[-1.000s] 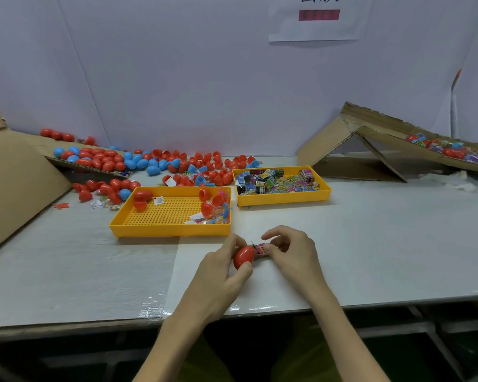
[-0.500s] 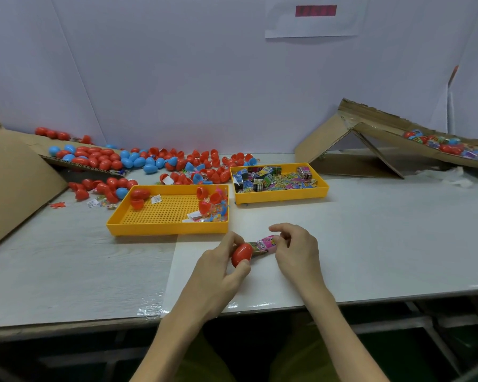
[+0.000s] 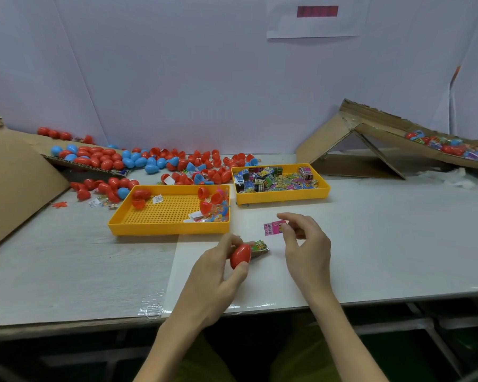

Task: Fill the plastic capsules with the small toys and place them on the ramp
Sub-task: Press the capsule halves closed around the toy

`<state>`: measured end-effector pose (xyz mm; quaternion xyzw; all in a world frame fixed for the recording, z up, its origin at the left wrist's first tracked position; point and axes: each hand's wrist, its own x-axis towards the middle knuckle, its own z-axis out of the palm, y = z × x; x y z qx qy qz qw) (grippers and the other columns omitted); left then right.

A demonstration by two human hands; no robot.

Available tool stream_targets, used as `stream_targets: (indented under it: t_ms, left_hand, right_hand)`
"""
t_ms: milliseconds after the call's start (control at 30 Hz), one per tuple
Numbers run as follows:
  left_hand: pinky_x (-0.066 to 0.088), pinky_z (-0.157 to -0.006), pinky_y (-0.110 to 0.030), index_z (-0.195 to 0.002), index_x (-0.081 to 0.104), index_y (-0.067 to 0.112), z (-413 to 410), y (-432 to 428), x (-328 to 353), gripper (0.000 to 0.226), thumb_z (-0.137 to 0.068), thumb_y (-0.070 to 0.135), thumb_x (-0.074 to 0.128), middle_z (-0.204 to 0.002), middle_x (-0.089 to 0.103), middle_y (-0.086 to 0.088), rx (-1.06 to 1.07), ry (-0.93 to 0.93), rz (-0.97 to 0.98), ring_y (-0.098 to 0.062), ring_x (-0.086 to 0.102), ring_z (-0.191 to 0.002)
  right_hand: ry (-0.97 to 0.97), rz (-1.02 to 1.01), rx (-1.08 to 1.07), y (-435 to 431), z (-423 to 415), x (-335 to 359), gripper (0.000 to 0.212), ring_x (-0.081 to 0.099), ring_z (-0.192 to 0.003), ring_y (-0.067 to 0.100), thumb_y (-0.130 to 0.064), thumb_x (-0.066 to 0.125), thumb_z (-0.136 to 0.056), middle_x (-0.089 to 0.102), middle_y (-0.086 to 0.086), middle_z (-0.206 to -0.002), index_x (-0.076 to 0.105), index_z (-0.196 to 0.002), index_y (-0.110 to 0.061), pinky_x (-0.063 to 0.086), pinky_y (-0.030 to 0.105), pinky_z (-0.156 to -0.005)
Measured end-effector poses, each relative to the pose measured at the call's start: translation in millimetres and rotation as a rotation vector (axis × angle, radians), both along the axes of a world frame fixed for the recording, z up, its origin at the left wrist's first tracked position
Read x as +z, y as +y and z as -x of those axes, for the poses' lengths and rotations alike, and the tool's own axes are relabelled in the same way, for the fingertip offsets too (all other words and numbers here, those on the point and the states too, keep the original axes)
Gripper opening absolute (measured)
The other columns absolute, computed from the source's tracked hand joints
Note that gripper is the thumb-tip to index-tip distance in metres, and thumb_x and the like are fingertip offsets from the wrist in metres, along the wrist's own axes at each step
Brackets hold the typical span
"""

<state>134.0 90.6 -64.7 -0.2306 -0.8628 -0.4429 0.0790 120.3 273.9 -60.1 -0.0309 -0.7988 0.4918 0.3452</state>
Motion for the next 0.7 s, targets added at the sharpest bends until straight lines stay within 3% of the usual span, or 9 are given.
stream_targets:
  t_ms: [67, 133, 267, 400, 500, 600, 700]
  left_hand:
    - [0.042, -0.087, -0.010, -0.112, 0.041, 0.048, -1, -1, 4, 0.025, -0.088, 0.049, 0.047, -0.116, 0.066, 0.027, -0.007, 0.014, -0.109, 0.004, 0.057, -0.111]
    - [0.042, -0.086, -0.009, -0.109, 0.045, 0.044, 0, -2, 8, 0.023, -0.087, 0.039, 0.051, -0.111, 0.070, 0.023, -0.008, 0.016, -0.286, -0.003, 0.061, -0.110]
    - [0.048, -0.084, -0.026, -0.104, 0.051, 0.050, 8, 0, 15, 0.034, -0.082, 0.024, 0.049, -0.092, 0.065, 0.007, 0.045, -0.058, -0.533, -0.014, 0.062, -0.091]
    - [0.047, -0.075, -0.013, -0.105, 0.057, 0.047, 12, 20, 18, 0.030, -0.083, 0.028, 0.048, -0.097, 0.057, 0.023, 0.082, -0.086, -0.530, -0.001, 0.055, -0.088]
    - [0.044, -0.068, -0.013, -0.099, 0.052, 0.030, 10, 30, 15, 0.012, -0.087, 0.031, 0.052, -0.087, 0.054, 0.012, 0.096, -0.056, -0.508, -0.002, 0.053, -0.077]
    - [0.046, -0.074, -0.014, -0.099, 0.052, 0.021, 7, 32, 13, 0.019, -0.091, 0.035, 0.062, -0.088, 0.060, 0.012, 0.105, 0.007, -0.452, -0.008, 0.060, -0.084]
    - [0.048, -0.083, -0.013, -0.099, 0.053, 0.022, 6, 30, 12, 0.025, -0.088, 0.021, 0.076, -0.096, 0.068, 0.015, 0.115, 0.030, -0.433, -0.008, 0.065, -0.097]
  right_hand:
    - [0.044, -0.010, 0.037, -1, -2, 0, 0.024, 0.060, -0.092, -0.001, -0.003, 0.059, -0.096, 0.066, -0.008, -0.098, 0.071, -0.110, -0.019, 0.047, 0.005, -0.076]
    - [0.073, -0.005, 0.082, -2, -3, 0, 0.026, 0.061, -0.091, 0.003, -0.001, 0.059, -0.096, 0.065, -0.007, -0.097, 0.070, -0.111, -0.019, 0.049, 0.008, -0.077]
    - [0.095, -0.010, 0.158, -2, -3, 0, 0.030, 0.062, -0.089, 0.008, 0.001, 0.061, -0.094, 0.063, -0.011, -0.094, 0.069, -0.111, -0.022, 0.053, 0.015, -0.077]
    - [0.095, 0.024, 0.231, -2, -3, 0, 0.031, 0.064, -0.086, 0.014, 0.001, 0.063, -0.093, 0.063, -0.007, -0.090, 0.069, -0.110, -0.025, 0.057, 0.024, -0.078]
    - [0.071, 0.086, 0.297, -1, -4, 0, 0.029, 0.067, -0.085, 0.017, -0.003, 0.065, -0.093, 0.064, -0.009, -0.086, 0.070, -0.110, -0.026, 0.059, 0.029, -0.079]
    - [0.055, 0.109, 0.353, -2, -6, 1, 0.029, 0.069, -0.087, 0.018, -0.006, 0.067, -0.093, 0.065, -0.012, -0.083, 0.069, -0.112, -0.029, 0.058, 0.026, -0.079]
    - [0.050, 0.091, 0.398, -3, -7, 2, 0.034, 0.069, -0.086, 0.016, -0.006, 0.067, -0.092, 0.063, -0.019, -0.082, 0.068, -0.112, -0.032, 0.056, 0.020, -0.079]
